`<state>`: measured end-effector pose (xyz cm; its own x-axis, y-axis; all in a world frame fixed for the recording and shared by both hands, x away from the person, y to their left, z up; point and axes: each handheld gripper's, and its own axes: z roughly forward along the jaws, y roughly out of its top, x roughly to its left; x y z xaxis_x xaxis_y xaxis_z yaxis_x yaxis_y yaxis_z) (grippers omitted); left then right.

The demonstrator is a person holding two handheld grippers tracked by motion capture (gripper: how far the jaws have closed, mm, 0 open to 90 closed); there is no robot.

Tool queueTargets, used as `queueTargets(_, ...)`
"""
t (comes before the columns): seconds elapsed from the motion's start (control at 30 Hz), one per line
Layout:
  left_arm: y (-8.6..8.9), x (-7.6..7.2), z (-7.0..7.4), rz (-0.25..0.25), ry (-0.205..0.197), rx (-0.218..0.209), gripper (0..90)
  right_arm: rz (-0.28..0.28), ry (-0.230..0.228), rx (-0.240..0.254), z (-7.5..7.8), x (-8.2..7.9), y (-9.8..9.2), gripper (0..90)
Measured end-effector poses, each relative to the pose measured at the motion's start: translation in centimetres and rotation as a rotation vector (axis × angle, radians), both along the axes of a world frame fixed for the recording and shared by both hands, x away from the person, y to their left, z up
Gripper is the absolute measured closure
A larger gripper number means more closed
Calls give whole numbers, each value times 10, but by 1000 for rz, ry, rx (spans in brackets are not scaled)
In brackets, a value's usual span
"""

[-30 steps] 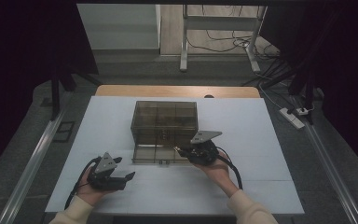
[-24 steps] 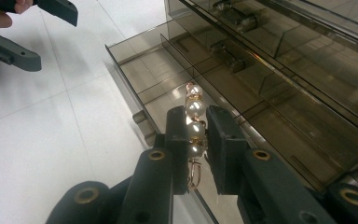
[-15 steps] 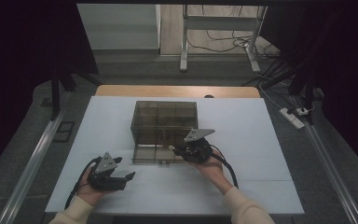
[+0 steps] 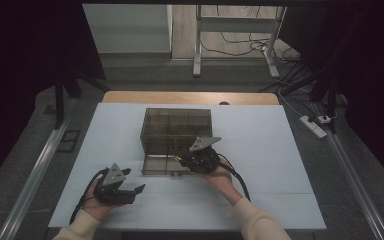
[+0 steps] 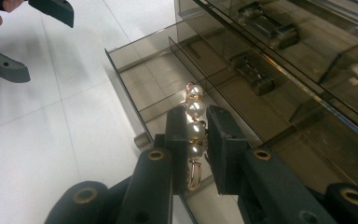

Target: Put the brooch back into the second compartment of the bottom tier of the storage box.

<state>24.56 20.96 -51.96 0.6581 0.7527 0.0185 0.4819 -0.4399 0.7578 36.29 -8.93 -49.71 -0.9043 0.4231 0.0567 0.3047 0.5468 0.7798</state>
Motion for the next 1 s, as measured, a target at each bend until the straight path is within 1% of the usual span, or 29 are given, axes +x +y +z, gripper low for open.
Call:
queueTargets(0.33,0,0,0,0,0,4,241,11,-2,-18,-5,5,12,768)
queueTargets(0.5,0,0,0,0,-1,6,241,12,-1,-17,-6,6,15,764)
queueTargets(0.53,0,0,0,0,-1,7,241,12,-2,-18,-6,6,15,750)
queueTargets(0.6,0,0,0,1,-2,9,241,14,-5,-25,-7,6,16,627)
queueTargets(0.63,0,0,-1,1,-3,10,241,11,-9,-32,-7,6,16,595)
queueTargets(0.67,0,0,0,1,-3,11,241,8,-6,-36,-7,6,16,586)
queueTargets(0.77,0,0,0,0,-3,12,241,0,16,-23,-6,6,13,548)
queueTargets(0.87,0,0,0,-1,-4,11,241,0,15,-10,-3,4,10,488)
queueTargets(0.97,0,-1,0,0,-5,11,241,13,5,-23,0,1,6,448)
queueTargets(1.0,0,-1,0,0,-5,11,241,10,-1,-20,1,0,4,437)
